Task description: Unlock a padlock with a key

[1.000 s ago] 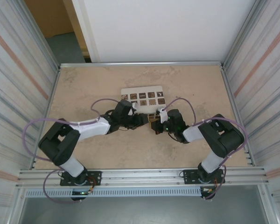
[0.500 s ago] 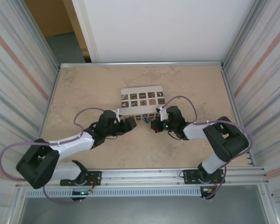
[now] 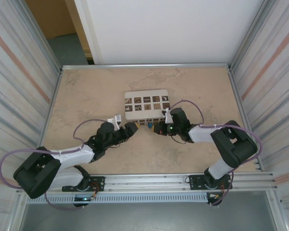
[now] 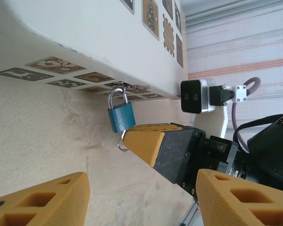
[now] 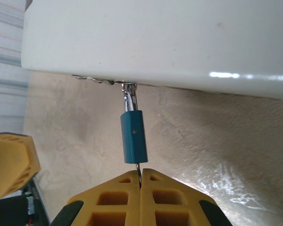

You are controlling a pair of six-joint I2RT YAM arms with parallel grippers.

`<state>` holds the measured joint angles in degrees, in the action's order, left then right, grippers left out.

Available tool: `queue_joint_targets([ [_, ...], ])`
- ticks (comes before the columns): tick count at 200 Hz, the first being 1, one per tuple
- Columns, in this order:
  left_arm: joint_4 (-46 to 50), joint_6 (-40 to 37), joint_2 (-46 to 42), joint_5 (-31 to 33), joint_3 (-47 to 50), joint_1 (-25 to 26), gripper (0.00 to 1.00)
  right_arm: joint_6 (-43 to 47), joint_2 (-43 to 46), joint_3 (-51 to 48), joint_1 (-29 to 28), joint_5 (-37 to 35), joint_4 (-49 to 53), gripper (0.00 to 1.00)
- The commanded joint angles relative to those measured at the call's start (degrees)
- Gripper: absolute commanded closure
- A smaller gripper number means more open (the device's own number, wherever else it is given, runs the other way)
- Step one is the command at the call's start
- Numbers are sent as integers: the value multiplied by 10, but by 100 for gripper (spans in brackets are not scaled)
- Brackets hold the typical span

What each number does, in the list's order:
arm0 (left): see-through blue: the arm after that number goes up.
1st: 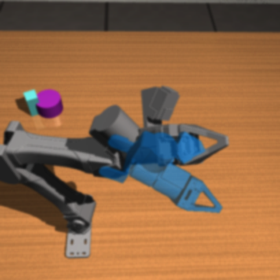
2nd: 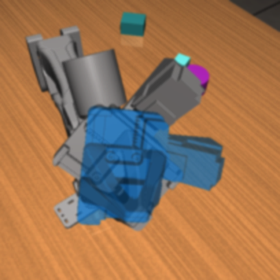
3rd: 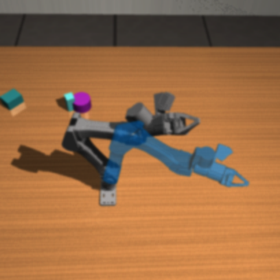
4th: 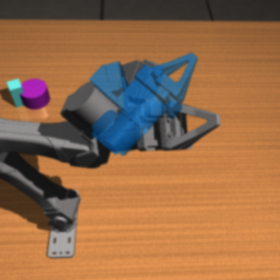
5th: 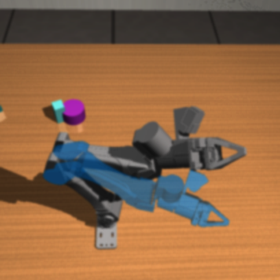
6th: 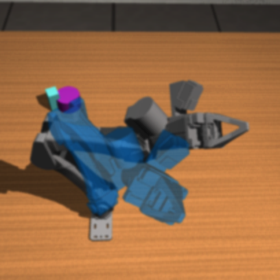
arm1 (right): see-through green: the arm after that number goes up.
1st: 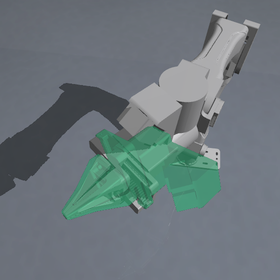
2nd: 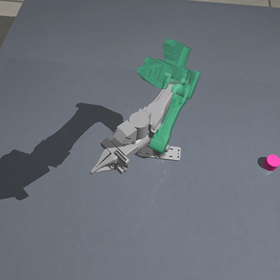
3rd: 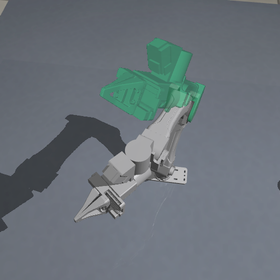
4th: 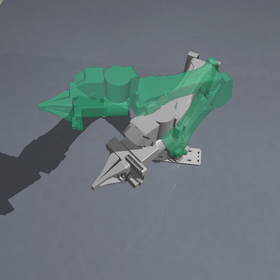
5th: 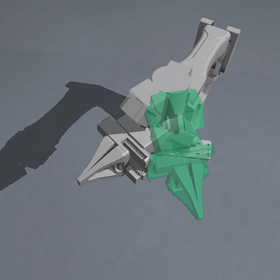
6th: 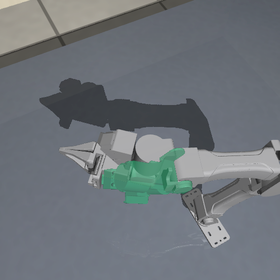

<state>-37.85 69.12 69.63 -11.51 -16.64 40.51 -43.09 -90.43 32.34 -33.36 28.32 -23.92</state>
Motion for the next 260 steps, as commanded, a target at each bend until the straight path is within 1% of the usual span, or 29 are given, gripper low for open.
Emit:
queue_joint_targets([
  [1, -53, 39, 2, 21, 17, 7, 38, -79, 10, 7, -15, 5, 28, 100],
  [24, -70, 59, 15, 26, 23, 13, 37, -119, 7, 4, -36, -9, 14, 100],
  [60, -98, 88, 50, 26, 23, 21, 38, -140, 4, 5, -70, -45, 5, 100],
  [83, -125, 104, 82, 32, 23, 24, 41, -149, 5, 2, -72, -55, -2, 100],
  [126, -224, 132, 163, 37, 20, 30, 49, -157, 5, 7, -75, -58, 0, 100],
  [164, -292, 154, 234, 32, 6, 35, 51, -161, 6, 7, -80, -61, -2, 100],
  [234, -431, 189, 349, 79, -6, 45, 59, -166, 4, 7, -83, -64, -4, 100],
  [260, -433, 191, 359, 82, -16, 46, 59, -168, 1, 8, -83, -65, -4, 100],
])
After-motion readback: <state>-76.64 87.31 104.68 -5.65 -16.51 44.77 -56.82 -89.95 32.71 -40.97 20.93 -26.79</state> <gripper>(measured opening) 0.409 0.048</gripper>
